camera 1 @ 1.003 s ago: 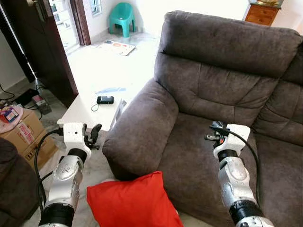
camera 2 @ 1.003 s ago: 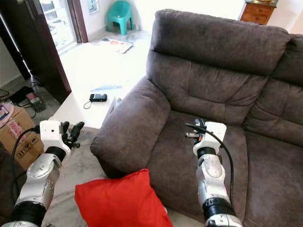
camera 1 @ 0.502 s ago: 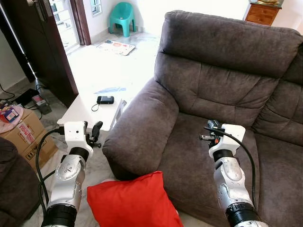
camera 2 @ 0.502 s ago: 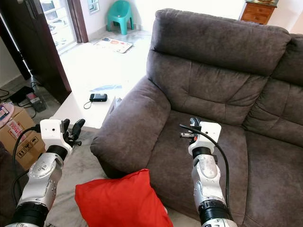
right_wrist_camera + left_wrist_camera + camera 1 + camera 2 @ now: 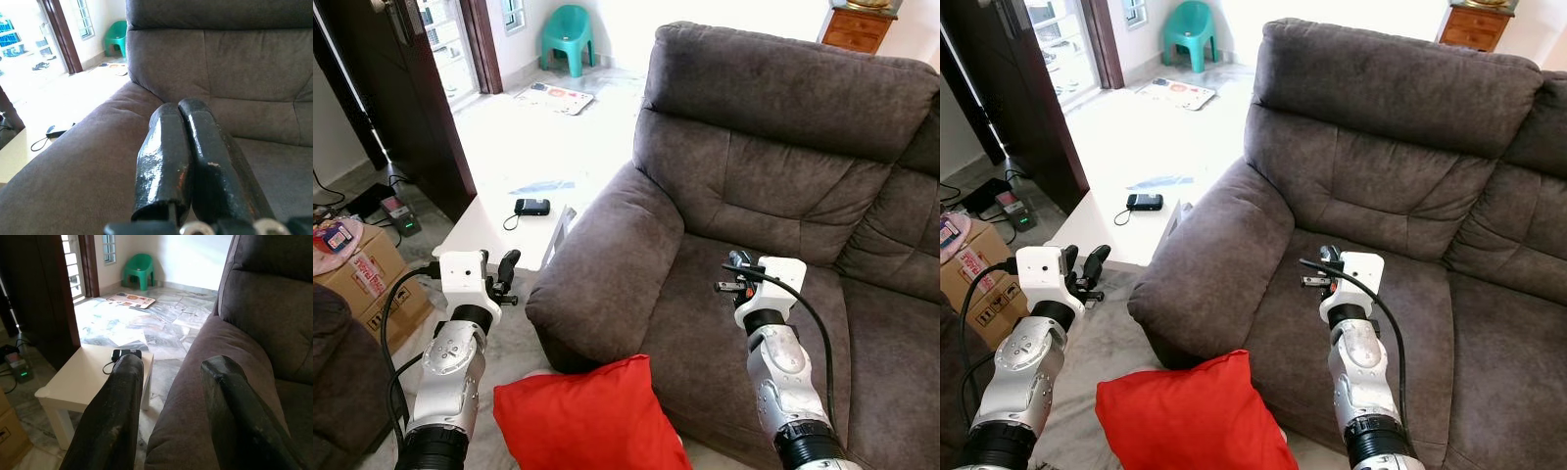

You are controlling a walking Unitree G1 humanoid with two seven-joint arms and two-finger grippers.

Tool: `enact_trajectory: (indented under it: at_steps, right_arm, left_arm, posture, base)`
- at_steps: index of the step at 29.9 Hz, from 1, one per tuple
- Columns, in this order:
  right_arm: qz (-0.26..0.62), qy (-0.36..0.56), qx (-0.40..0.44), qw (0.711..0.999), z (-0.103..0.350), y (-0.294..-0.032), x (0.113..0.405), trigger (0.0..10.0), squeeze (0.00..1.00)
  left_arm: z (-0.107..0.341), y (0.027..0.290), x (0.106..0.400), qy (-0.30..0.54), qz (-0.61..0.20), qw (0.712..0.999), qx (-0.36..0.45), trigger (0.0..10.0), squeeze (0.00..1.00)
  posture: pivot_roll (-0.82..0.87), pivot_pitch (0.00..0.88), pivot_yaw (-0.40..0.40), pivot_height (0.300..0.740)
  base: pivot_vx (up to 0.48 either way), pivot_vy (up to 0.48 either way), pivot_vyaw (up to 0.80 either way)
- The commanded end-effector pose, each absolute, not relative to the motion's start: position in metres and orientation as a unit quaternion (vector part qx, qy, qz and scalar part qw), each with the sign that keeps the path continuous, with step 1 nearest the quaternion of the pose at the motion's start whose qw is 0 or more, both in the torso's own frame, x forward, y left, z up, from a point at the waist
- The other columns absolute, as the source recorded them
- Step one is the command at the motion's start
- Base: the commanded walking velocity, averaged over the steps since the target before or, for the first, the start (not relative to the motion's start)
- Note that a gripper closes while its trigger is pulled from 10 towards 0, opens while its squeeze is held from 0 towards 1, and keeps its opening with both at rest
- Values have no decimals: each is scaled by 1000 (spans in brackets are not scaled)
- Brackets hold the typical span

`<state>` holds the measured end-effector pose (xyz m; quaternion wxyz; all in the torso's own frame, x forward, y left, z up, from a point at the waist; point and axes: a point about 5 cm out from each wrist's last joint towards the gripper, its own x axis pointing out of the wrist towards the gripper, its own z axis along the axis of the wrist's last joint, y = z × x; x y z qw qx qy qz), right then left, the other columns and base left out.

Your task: Move the pillow to the sofa from floor

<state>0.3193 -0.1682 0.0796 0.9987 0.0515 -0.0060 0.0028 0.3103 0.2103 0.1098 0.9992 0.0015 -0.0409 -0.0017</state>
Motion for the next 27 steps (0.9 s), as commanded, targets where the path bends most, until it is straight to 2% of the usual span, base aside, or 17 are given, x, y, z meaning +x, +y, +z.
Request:
enact_trajectory:
  at_steps: [1,5,10,27]
  right_arm:
    - [5,-7,46,999,82,-171,319,10000,0]
    - [13,-3,44,999,80,-167,319,10000,0]
    - [18,-4,43,999,81,-165,318,10000,0]
    - [78,17,27,996,80,-159,317,10000,0]
  left_arm:
    - [112,211,309,-43,0,999,8,10000,0]
    - [112,211,308,-42,0,999,8,10000,0]
    - [111,211,307,-41,0,999,8,10000,0]
    - [106,205,304,-36,1,999,2,10000,0]
  posture:
    - [101,0,-62,681]
    - [101,0,-61,646]
    - [103,0,-64,626]
    - [103,0,-103,626]
  base:
    - [0,0,0]
    - [0,0,0]
    - [0,0,0]
    - [0,0,0]
